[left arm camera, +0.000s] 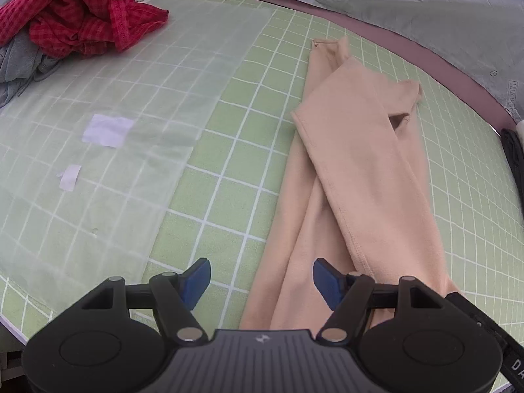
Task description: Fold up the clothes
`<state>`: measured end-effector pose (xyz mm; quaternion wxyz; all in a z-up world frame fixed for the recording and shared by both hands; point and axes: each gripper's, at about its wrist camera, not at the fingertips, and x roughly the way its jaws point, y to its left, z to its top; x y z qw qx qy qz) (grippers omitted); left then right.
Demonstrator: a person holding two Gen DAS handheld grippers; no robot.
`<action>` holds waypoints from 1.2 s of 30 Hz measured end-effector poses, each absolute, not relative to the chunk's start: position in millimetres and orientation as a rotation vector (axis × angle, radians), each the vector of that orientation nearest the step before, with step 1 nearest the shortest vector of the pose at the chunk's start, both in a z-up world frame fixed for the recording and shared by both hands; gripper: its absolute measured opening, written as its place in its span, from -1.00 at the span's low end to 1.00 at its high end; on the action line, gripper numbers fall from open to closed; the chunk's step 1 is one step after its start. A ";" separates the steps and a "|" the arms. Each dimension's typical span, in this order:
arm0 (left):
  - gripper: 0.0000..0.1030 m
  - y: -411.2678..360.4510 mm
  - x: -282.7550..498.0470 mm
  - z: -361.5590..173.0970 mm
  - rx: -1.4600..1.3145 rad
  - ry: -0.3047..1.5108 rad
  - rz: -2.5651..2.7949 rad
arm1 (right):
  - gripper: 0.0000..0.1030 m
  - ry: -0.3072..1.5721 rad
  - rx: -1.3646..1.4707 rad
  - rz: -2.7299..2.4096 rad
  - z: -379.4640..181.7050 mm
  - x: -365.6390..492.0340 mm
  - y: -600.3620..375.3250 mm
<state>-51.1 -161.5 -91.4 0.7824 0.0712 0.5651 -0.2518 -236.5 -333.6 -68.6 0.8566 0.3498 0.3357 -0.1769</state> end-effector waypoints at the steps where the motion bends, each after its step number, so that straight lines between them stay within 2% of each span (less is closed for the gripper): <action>1: 0.36 -159.5 -53.2 -91.7 0.156 1.221 -0.543 | -0.95 0.675 0.785 -0.365 -66.2 -242.2 -334.4; 5: 0.36 -152.4 -61.0 -93.8 0.169 1.222 -0.541 | -0.95 0.612 0.912 -0.366 -60.9 -258.6 -335.2; 10: 0.36 -145.9 -68.1 -96.1 0.191 1.223 -0.537 | -0.90 0.812 0.703 -0.478 -85.4 -248.1 -322.8; 12: 0.36 -143.5 -69.6 -94.8 0.193 1.217 -0.537 | -0.70 0.857 0.652 -0.516 -91.3 -245.2 -320.1; 14: 0.36 -141.7 -69.9 -93.1 0.195 1.210 -0.533 | -0.26 0.861 0.542 -0.533 -88.5 -242.9 -312.0; 20: 0.36 -134.0 -64.9 -92.1 0.183 1.208 -0.504 | -0.20 0.836 0.304 -0.455 -74.9 -221.6 -285.1; 26: 0.36 -125.6 -62.2 -91.6 0.187 1.205 -0.498 | -0.17 0.935 0.194 -0.375 -102.4 -195.5 -265.4; 27: 0.36 -124.1 -62.0 -91.5 0.188 1.204 -0.497 | -0.18 0.947 0.187 -0.372 -106.0 -193.2 -263.6; 28: 0.36 -122.9 -61.8 -91.7 0.190 1.204 -0.497 | -0.34 0.950 0.193 -0.369 -106.4 -192.6 -263.3; 29: 0.36 -122.1 -61.4 -91.9 0.191 1.206 -0.498 | -0.60 0.939 0.217 -0.364 -103.9 -194.1 -264.9; 30: 0.36 -121.2 -61.0 -92.3 0.192 1.208 -0.499 | -0.69 0.928 0.240 -0.360 -101.5 -195.5 -266.5; 31: 0.36 -120.5 -60.7 -92.9 0.192 1.211 -0.502 | -0.85 0.917 0.264 -0.355 -99.1 -197.0 -268.1; 32: 0.36 -119.8 -60.4 -93.4 0.192 1.213 -0.505 | -0.92 0.903 0.295 -0.353 -95.6 -199.3 -270.4; 36: 0.36 -119.3 -59.5 -94.5 0.192 1.221 -0.521 | -0.96 0.769 0.538 -0.335 -68.2 -220.6 -285.3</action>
